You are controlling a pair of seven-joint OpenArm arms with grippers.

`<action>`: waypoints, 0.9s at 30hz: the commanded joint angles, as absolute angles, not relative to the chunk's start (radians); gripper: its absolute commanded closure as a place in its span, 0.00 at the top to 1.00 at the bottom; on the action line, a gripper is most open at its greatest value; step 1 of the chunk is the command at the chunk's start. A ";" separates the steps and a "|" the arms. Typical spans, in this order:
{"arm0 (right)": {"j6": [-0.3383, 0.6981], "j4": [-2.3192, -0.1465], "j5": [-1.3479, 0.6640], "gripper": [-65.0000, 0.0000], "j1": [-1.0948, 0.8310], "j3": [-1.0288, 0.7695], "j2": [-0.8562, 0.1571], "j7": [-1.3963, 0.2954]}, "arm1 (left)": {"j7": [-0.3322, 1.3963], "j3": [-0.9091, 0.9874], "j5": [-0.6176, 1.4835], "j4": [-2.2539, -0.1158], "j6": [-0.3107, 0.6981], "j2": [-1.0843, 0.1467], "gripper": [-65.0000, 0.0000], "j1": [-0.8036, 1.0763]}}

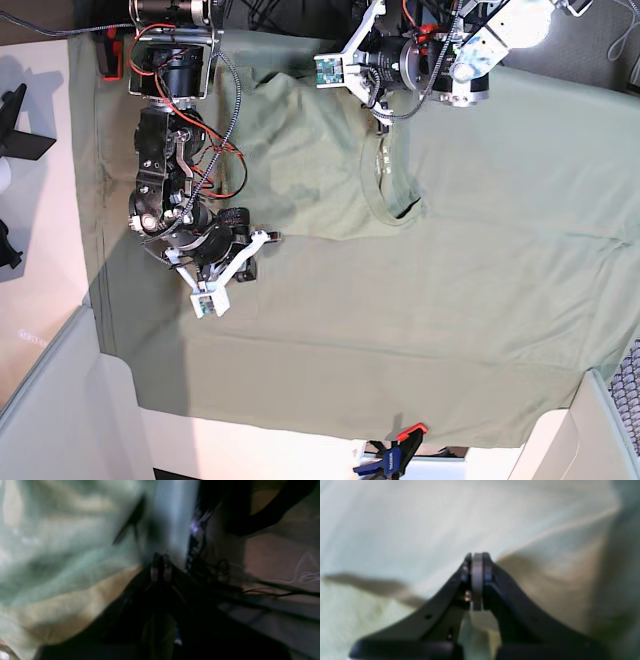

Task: Fold the T-shirt properly
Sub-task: 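Fold the lifted fabric over toward the hem with both grippers, then release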

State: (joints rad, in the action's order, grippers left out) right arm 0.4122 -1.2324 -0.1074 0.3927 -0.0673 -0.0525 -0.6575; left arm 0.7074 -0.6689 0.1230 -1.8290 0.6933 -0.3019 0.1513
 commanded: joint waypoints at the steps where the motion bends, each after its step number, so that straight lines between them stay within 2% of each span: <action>1: 0.416 -1.243 -0.111 0.00 0.416 -0.059 -0.056 -0.641 | 0.686 -0.668 0.129 -1.821 0.698 -0.303 0.00 0.139; 7: 0.416 -1.241 -0.112 0.00 0.406 -0.023 -0.057 -0.668 | 0.684 -0.669 0.111 -1.692 0.698 -0.306 0.00 0.085; 11: 0.416 -1.241 -0.119 0.00 0.406 -0.023 -0.076 -0.719 | 0.669 -0.668 0.076 -1.670 0.698 -0.367 0.00 0.049; 21: 0.428 -1.242 -0.340 0.00 0.401 -0.023 -0.209 -0.819 | 0.607 -0.668 0.069 -1.665 0.669 -0.571 0.00 -0.120; 27: 0.435 -1.242 -0.438 0.00 0.401 -0.023 -0.215 -0.882 | 0.532 -0.667 0.024 -1.540 0.665 -0.601 0.00 -0.224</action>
State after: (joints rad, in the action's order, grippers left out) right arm 0.4278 -1.2247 -0.4282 0.3748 -0.0193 -0.2089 -0.8955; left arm 0.4908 -0.6773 0.0689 -1.5383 0.6910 -0.5842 -0.2047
